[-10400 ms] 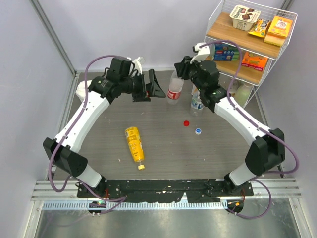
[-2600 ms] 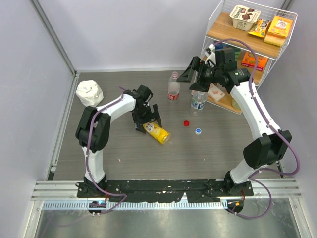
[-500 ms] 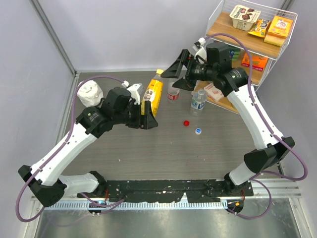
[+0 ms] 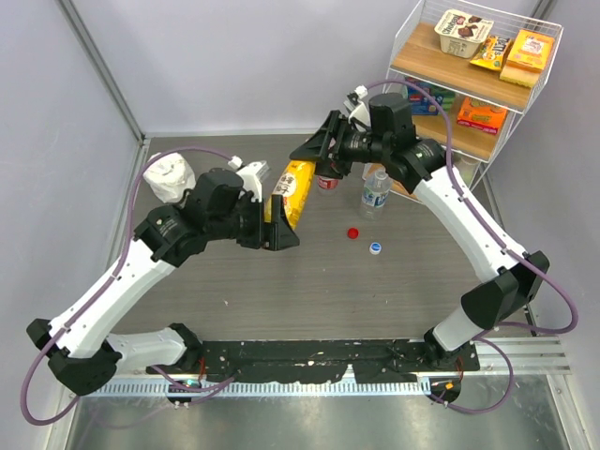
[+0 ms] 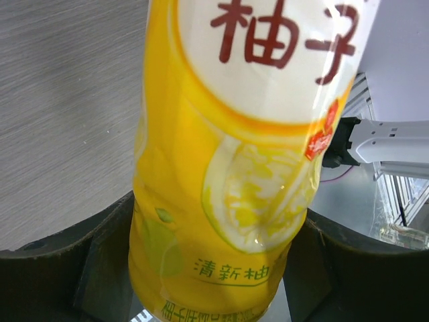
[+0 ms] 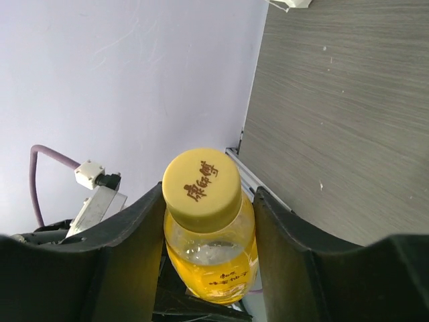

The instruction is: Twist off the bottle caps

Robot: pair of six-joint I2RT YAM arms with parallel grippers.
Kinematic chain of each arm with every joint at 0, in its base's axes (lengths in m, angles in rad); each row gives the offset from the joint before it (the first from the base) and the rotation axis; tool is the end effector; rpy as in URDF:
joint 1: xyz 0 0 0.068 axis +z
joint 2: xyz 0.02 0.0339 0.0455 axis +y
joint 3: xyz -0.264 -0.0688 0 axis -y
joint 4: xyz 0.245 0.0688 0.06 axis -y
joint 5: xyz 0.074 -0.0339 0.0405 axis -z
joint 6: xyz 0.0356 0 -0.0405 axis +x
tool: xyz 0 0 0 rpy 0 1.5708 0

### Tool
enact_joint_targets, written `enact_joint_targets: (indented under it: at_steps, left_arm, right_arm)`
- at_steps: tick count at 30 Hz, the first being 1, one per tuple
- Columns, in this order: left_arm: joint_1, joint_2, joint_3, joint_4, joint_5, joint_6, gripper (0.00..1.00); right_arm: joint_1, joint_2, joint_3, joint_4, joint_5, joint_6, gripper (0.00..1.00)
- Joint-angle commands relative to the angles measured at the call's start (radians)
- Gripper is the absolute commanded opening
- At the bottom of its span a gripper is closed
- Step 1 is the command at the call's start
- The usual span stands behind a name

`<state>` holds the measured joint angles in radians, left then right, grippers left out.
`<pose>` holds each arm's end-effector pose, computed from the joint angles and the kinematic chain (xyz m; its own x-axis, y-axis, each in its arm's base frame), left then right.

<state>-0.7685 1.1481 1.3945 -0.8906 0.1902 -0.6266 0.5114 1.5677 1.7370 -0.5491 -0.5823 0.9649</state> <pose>0.1548 -0.1590 0.4068 -0.8137 -0.0143 -0.5811 0.3877 0.7315 -0.5608 0.2929 0.1869 0.4395 -0.8862 0.2899 -0.3613 -0.2207 0.4216 0.8795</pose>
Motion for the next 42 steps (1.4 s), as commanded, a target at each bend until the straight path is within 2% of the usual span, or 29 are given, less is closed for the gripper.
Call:
enact_joint_targets:
  at_steps: [1,4,6,9,13,15,24,31,42]
  left_arm:
    - [-0.017,-0.06,0.014,0.019,0.026,0.002,0.42]
    - [-0.015,-0.082,-0.005,0.022,0.022,0.001,0.44]
    - [-0.015,-0.093,-0.015,0.033,0.026,-0.004,0.5]
    - [-0.017,-0.103,-0.023,0.048,0.012,-0.024,0.72]
    - [-0.015,-0.113,-0.026,0.079,-0.032,-0.044,0.95]
    - [-0.015,-0.105,-0.022,0.09,-0.046,-0.045,1.0]
    - [-0.017,-0.038,0.004,0.139,-0.018,-0.05,1.0]
    - [-0.015,-0.03,-0.002,0.165,-0.017,-0.047,0.9]
    - [-0.015,-0.025,0.006,0.114,-0.046,-0.001,0.92]
  right_arm:
    - [0.004,-0.041,-0.024,0.098,0.027,0.038,0.43]
    - [0.004,-0.041,-0.034,0.113,0.024,0.047,0.27]
    - [0.004,-0.043,-0.034,0.12,0.021,0.044,0.19]
    - [0.004,-0.051,-0.037,0.124,0.013,0.037,0.04]
    - [0.004,-0.061,-0.048,0.126,0.006,0.023,0.02]
    - [0.004,-0.064,-0.056,0.132,-0.013,0.015,0.02]
    - [0.004,-0.064,-0.06,0.133,-0.073,-0.026,0.02]
    - [0.006,-0.055,-0.054,0.132,-0.094,-0.037,0.02]
    - [0.006,-0.057,-0.062,0.126,-0.125,-0.038,0.02]
